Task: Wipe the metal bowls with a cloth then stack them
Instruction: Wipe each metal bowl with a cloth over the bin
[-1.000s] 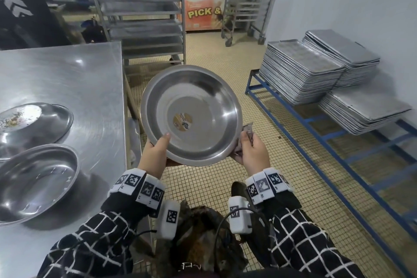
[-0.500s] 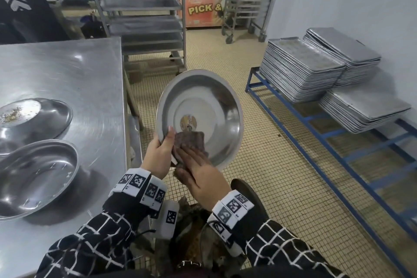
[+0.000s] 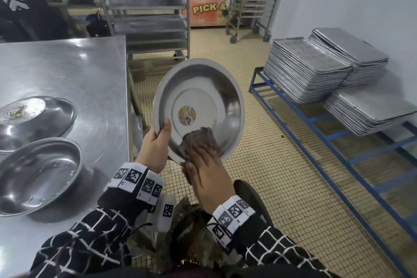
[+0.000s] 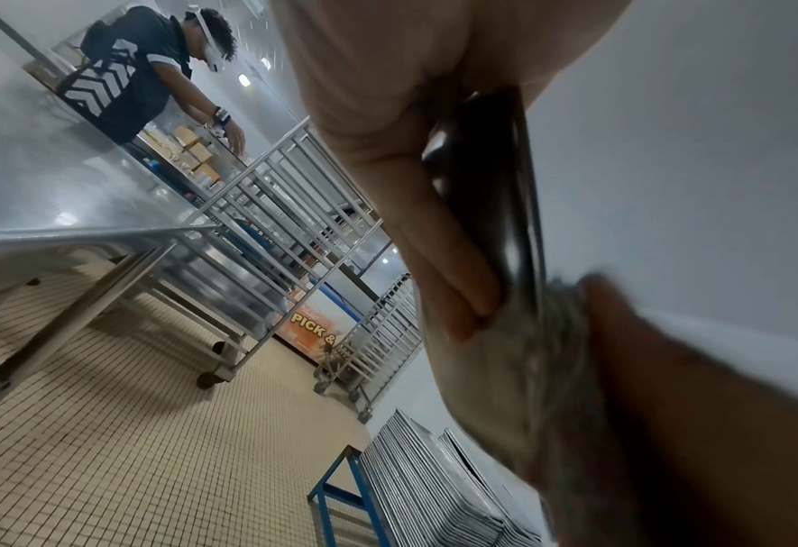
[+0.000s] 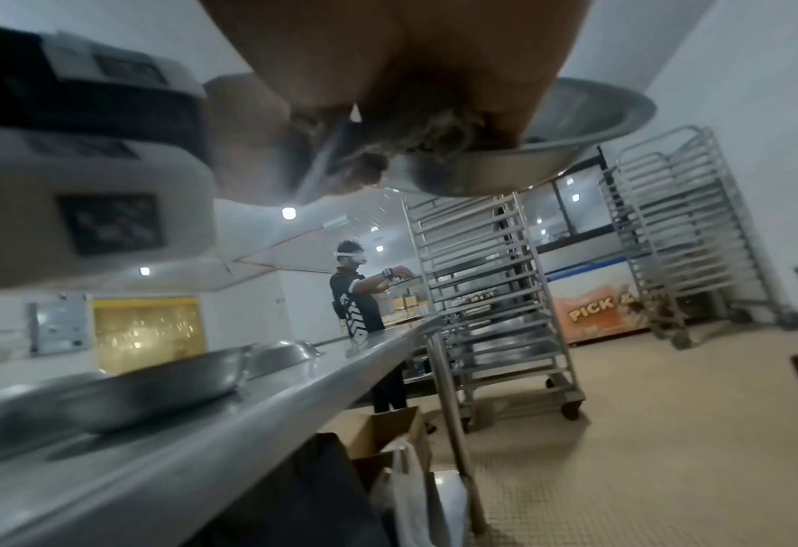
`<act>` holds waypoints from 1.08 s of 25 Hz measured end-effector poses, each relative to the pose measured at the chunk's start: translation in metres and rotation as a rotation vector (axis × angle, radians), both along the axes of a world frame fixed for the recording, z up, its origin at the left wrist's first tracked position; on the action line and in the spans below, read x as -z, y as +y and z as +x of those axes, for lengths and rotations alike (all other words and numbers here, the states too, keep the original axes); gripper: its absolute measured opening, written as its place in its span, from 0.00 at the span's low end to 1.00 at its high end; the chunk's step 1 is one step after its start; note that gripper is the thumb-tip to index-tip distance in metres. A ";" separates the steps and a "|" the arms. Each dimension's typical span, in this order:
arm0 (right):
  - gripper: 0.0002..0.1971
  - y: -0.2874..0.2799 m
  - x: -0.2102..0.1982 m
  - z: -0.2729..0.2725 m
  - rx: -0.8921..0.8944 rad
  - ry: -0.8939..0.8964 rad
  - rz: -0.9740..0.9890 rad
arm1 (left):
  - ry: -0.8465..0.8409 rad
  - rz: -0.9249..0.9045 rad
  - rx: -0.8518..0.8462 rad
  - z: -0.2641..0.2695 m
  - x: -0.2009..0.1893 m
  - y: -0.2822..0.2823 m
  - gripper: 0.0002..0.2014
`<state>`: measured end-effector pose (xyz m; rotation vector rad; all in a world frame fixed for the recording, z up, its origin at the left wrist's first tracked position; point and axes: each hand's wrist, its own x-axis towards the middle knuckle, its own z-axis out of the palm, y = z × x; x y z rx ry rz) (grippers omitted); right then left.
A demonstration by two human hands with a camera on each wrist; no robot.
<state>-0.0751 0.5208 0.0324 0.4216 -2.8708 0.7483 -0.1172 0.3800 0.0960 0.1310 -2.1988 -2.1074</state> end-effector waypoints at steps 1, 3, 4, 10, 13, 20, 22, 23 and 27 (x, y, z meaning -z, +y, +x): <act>0.32 0.007 0.002 -0.005 0.057 -0.004 0.036 | -0.003 0.007 0.015 -0.001 -0.001 -0.001 0.10; 0.33 0.030 0.007 -0.020 0.184 -0.029 0.112 | -0.024 0.020 0.076 0.000 -0.004 -0.001 0.10; 0.33 0.043 0.009 -0.029 0.247 -0.038 0.127 | -0.036 0.013 0.110 0.001 -0.005 0.001 0.10; 0.23 0.092 -0.027 -0.070 0.469 -0.141 -0.395 | -0.121 0.039 0.179 0.000 0.000 -0.002 0.15; 0.16 0.114 -0.041 -0.075 0.472 -0.194 -0.495 | -0.244 0.023 0.222 -0.004 0.000 -0.006 0.21; 0.09 0.101 -0.043 -0.059 0.626 -0.217 -0.746 | -0.123 0.026 0.204 0.002 0.004 0.006 0.16; 0.08 0.083 -0.043 -0.054 0.678 -0.192 -0.883 | -0.138 -0.022 0.247 0.007 0.002 0.016 0.14; 0.08 0.075 -0.044 -0.051 0.674 -0.172 -0.927 | -0.145 -0.013 0.243 0.009 0.001 0.021 0.11; 0.13 0.061 -0.050 -0.044 0.513 -0.219 -0.892 | -0.200 0.172 0.031 0.003 -0.003 0.021 0.03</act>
